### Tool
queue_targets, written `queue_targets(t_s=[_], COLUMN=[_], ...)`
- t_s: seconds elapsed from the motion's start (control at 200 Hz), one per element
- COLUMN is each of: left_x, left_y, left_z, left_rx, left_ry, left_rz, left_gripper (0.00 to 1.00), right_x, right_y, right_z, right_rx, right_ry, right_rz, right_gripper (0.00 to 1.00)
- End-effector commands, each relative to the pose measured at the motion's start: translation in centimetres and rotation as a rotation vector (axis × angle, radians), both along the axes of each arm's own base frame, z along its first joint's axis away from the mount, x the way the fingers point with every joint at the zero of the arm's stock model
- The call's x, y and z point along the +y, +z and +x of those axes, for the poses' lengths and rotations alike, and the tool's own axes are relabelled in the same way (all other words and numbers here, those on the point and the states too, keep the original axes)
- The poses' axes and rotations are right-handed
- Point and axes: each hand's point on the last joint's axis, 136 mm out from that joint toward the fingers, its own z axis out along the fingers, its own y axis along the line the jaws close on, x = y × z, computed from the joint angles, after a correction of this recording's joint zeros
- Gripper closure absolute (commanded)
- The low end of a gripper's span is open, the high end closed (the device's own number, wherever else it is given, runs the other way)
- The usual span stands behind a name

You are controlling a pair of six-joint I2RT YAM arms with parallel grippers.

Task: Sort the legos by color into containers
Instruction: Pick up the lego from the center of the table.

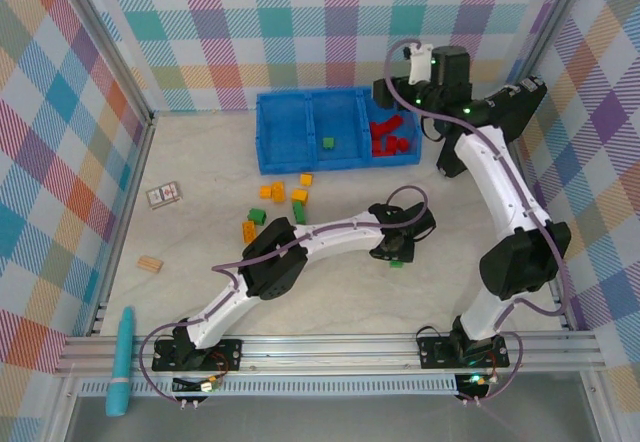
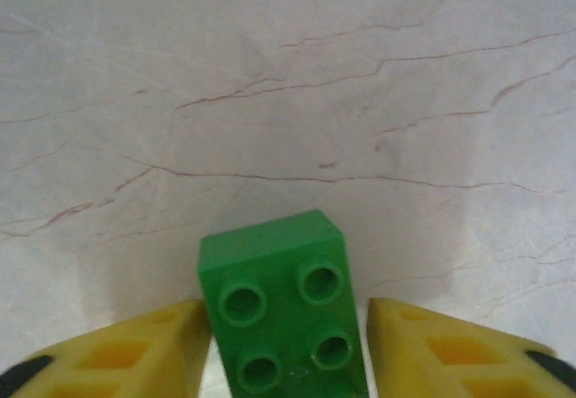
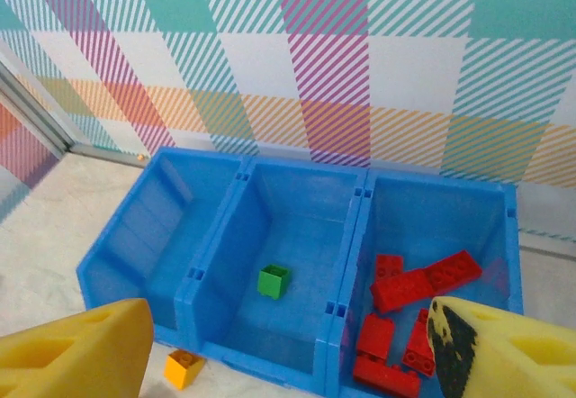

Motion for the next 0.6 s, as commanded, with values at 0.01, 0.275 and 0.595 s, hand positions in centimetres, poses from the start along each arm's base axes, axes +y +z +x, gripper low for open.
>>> queue_targets(t_s=[0.01, 0.275, 0.595], left_x=[2.1, 4.7, 11.1], left_y=[-2.7, -0.5, 12.8], left_z=[-0.9, 0.3, 9.7], left_rx=[0.081, 0.037, -0.268], left_ry=[0.027, 0.094, 0.182], left_rz=[0.095, 0.049, -0.064], left_gripper=[0.61, 0.72, 0.73], right_x=[-0.6, -2.0, -2.4], right_y=[3.3, 3.4, 0.1], right_z=[-0.9, -1.0, -3.2], right_rx=[-0.036, -0.037, 0.062], right_ry=[0.034, 0.009, 0.004], right_rz=[0.124, 0.113, 0.181], right_gripper=[0.20, 0.20, 0.19])
